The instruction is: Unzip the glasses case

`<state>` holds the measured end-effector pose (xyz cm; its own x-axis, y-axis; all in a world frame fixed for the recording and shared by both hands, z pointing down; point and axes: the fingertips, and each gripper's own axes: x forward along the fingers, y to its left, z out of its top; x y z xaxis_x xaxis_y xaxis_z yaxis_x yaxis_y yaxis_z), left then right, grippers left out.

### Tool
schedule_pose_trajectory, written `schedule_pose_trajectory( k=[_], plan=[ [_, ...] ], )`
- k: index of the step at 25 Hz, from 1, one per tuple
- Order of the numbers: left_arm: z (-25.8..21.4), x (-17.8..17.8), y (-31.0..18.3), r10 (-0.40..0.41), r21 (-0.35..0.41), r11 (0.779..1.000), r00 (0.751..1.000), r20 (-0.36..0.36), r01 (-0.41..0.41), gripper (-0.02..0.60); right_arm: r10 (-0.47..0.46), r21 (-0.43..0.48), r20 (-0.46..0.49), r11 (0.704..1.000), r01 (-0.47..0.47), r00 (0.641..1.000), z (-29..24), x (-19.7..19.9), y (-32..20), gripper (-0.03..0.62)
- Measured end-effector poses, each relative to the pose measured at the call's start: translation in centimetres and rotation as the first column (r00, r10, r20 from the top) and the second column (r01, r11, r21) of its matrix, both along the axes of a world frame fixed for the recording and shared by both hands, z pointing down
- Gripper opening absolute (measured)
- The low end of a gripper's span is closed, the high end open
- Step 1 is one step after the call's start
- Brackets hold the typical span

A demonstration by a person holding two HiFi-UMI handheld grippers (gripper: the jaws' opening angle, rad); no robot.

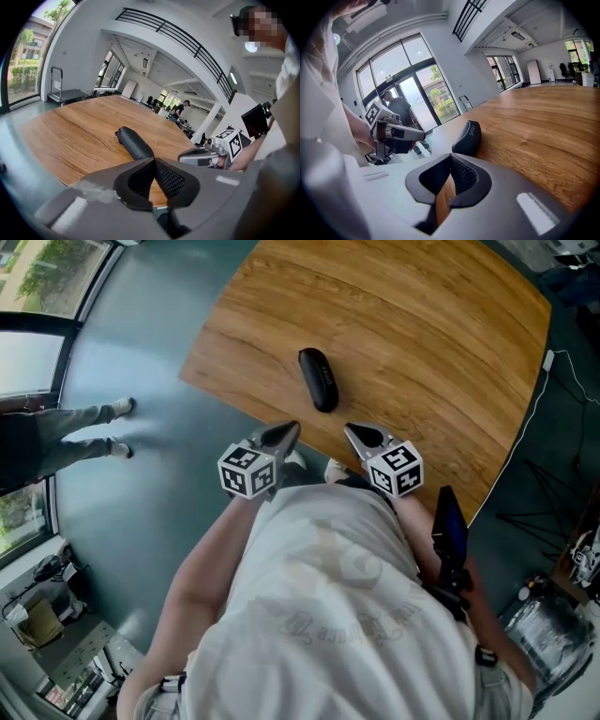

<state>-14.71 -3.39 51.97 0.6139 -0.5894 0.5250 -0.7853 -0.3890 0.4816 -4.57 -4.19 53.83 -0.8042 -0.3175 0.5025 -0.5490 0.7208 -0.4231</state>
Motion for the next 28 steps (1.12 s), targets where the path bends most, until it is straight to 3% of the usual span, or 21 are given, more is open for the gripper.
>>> schedule_pose_trajectory(
  k=[7,11,14,20,21,22,23,24,26,27,28],
  plan=[
    [0.1,-0.1,-2.5,-0.006,-0.087,0.996,0.997,-0.079,-0.001,0.004,0.077,-0.006,-0.004,0.997,-0.077,0.997,0.4,-0.1,-1.2,0.008],
    [0.0,0.3,-3.7,0.176,-0.037,0.984,0.984,0.034,-0.175,0.005,0.156,-0.006,-0.011,0.988,-0.156,0.988,0.4,0.0,-2.1,0.008],
    [-0.5,0.8,-5.0,0.357,0.049,0.927,0.916,0.183,-0.371,0.005,0.202,-0.009,-0.016,0.979,-0.202,0.979,0.6,-0.1,-2.5,0.008],
    [-0.7,1.3,-7.8,0.547,0.1,0.765,0.724,0.42,-0.636,0.032,0.304,-0.007,-0.017,0.953,-0.304,0.953,0.5,0.3,-3.2,0.008],
    [-0.5,1.4,-8.2,0.563,0.089,0.749,0.702,0.436,-0.656,0.032,0.323,-0.006,-0.015,0.947,-0.323,0.946,0.4,0.3,-3.3,0.008],
    [-0.3,1.5,-8.6,0.572,0.069,0.75,0.697,0.433,-0.658,0.032,0.342,-0.006,-0.013,0.94,-0.342,0.94,0.5,0.5,-3.3,0.008],
    [0.1,1.4,-9.1,0.569,0.036,0.772,0.715,0.406,-0.635,0.034,0.363,-0.007,-0.011,0.932,-0.363,0.932,0.6,0.6,-3.4,0.008],
    [0.6,1.2,-9.6,0.549,-0.015,0.812,0.755,0.359,-0.583,0.039,0.384,-0.008,-0.009,0.923,-0.384,0.923,0.7,0.9,-3.4,0.008],
    [1.9,0.2,-10.5,0.437,-0.168,0.898,0.869,0.235,-0.406,0.088,0.422,-0.01,-0.002,0.907,-0.422,0.907,1.0,1.4,-3.5,0.008],
    [2.4,-0.3,-10.7,0.355,-0.255,0.917,0.919,0.171,-0.307,0.12,0.437,-0.01,0.002,0.9,-0.437,0.9,1.1,1.6,-3.5,0.008],
    [2.7,-0.5,-10.8,0.274,-0.328,0.918,0.955,0.112,-0.224,0.164,0.449,-0.01,0.007,0.894,-0.449,0.894,1.0,1.8,-3.5,0.008]
  ],
)
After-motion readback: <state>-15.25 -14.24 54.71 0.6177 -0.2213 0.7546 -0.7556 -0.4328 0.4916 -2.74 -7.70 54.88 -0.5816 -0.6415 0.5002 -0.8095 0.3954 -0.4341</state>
